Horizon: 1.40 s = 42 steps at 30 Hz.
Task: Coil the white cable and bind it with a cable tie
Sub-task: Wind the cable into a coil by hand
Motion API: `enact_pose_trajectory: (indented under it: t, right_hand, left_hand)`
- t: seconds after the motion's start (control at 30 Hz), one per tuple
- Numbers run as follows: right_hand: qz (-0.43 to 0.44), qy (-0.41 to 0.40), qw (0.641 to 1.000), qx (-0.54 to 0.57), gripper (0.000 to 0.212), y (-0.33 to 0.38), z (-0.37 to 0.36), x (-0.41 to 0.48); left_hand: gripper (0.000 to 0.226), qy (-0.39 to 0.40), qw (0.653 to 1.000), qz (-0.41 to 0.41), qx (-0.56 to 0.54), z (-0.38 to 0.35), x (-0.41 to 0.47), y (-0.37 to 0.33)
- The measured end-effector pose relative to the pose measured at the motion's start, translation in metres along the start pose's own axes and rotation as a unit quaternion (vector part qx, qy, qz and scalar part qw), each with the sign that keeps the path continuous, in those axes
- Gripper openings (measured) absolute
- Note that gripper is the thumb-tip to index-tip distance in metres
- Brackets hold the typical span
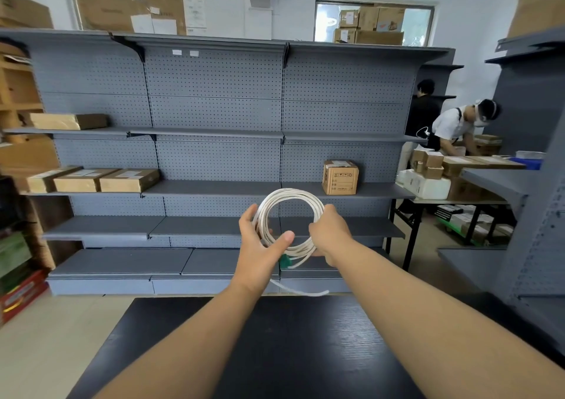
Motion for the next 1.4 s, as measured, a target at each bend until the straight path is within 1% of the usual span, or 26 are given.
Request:
enact_pose_trajectory:
  t: [0.07,0.1,0.17,0.23,0.27,0.3,0.37,0.43,0.5,0.53,0.6,0.67,0.73,0.8,0.87,0.93,1.03,1.1,1.13,1.2,1.23,1.33,1.4]
  right_hand:
    - [0.006,0.004,1.000,0.004,0.020,0.001,-0.001,-0.001]
    - [0.013,0.004,1.000,0.000,0.018,0.002,-0.002,-0.002]
    - [0.025,0.004,1.000,-0.009,0.016,0.002,-0.004,-0.004]
    - [0.030,0.006,1.000,-0.005,0.018,0.002,-0.006,-0.004]
    - [0.029,0.008,1.000,0.000,0.019,0.001,-0.006,-0.003]
    - [0.026,0.007,1.000,0.002,0.020,0.001,-0.006,-0.001]
    - [0.012,0.005,1.000,-0.002,0.022,-0.002,-0.003,0.002]
    - [-0.005,0.004,1.000,-0.006,0.025,-0.005,0.000,0.006]
    - [-0.018,0.007,1.000,0.000,0.028,-0.008,-0.001,0.008]
    - [-0.022,0.011,1.000,0.004,0.029,-0.009,-0.001,0.008]
    - [-0.030,0.017,0.999,0.012,0.029,-0.011,-0.003,0.010]
    - [-0.032,0.019,0.999,0.023,0.028,-0.012,-0.003,0.010]
    - [-0.034,0.017,0.999,0.031,0.029,-0.012,-0.003,0.010]
    - [-0.039,0.024,0.998,0.047,0.033,-0.012,-0.004,0.008]
    - [-0.042,0.040,0.996,0.074,0.033,-0.011,-0.009,0.005]
    - [-0.038,0.053,0.991,0.113,0.030,-0.009,-0.015,-0.001]
    - [-0.007,0.047,0.990,0.135,0.024,-0.006,-0.023,-0.010]
    - [0.022,0.029,0.990,0.133,0.018,-0.004,-0.026,-0.018]
    - [0.038,0.021,0.991,0.128,0.015,-0.003,-0.027,-0.022]
    - [0.071,0.008,0.992,0.108,0.014,-0.002,-0.028,-0.030]
    - [0.083,0.004,0.992,0.094,0.015,-0.001,-0.028,-0.033]
    - [0.096,0.005,0.993,0.067,0.020,0.001,-0.025,-0.038]
    - [0.098,0.012,0.993,0.069,0.022,0.002,-0.023,-0.037]
  left_hand:
    - [0.085,-0.036,0.998,-0.009,0.045,-0.001,-0.001,-0.002]
    - [0.079,-0.067,0.995,-0.015,0.066,0.000,-0.001,-0.004]
    - [0.055,-0.128,0.987,-0.029,0.092,0.004,-0.001,-0.011]
    - [0.034,-0.166,0.984,-0.021,0.066,0.007,-0.002,-0.013]
    - [0.035,-0.176,0.984,-0.013,0.040,0.009,-0.002,-0.011]
    - [0.043,-0.170,0.985,-0.008,0.012,0.009,-0.002,-0.011]
    - [0.065,-0.132,0.991,0.007,-0.032,0.005,-0.002,-0.006]
    - [0.079,-0.093,0.994,0.029,-0.044,0.000,-0.003,-0.002]
    - [0.090,-0.047,0.999,0.028,0.001,-0.003,-0.004,0.000]
    - [0.095,-0.015,0.999,0.014,0.035,-0.005,-0.005,0.000]
    - [0.100,0.040,0.995,-0.008,0.096,-0.007,-0.008,0.001]
    - [0.108,0.085,0.988,-0.004,0.128,-0.007,-0.011,0.001]
    - [0.120,0.120,0.979,-0.003,0.167,-0.007,-0.011,0.001]
    - [0.129,0.123,0.969,-0.013,0.214,-0.005,-0.012,0.000]
    - [0.121,0.071,0.972,-0.026,0.223,-0.001,-0.011,-0.007]
    - [0.104,-0.008,0.977,-0.017,0.214,0.005,-0.007,-0.012]
    - [0.089,-0.104,0.976,0.027,0.191,0.016,0.000,-0.012]
    - [0.083,-0.148,0.975,0.059,0.155,0.023,0.005,-0.005]
    - [0.076,-0.163,0.975,0.071,0.136,0.025,0.006,-0.002]
    - [0.048,-0.181,0.974,0.095,0.103,0.028,0.007,0.001]
    - [0.037,-0.185,0.973,0.104,0.085,0.029,0.007,0.002]
    - [0.023,-0.181,0.975,0.117,0.054,0.031,0.007,0.004]
    - [0.018,-0.165,0.975,0.112,0.096,0.033,0.007,0.000]
Point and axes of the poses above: each hand's wrist, its own x-axis towards the middle knuckle, its own z-axis out of the back of the hand, y = z × x, the point moved 5 cm from there along x, towards the middle knuckle, and after that the axes turned 6 degrees about -z, right-handed, at the moved point
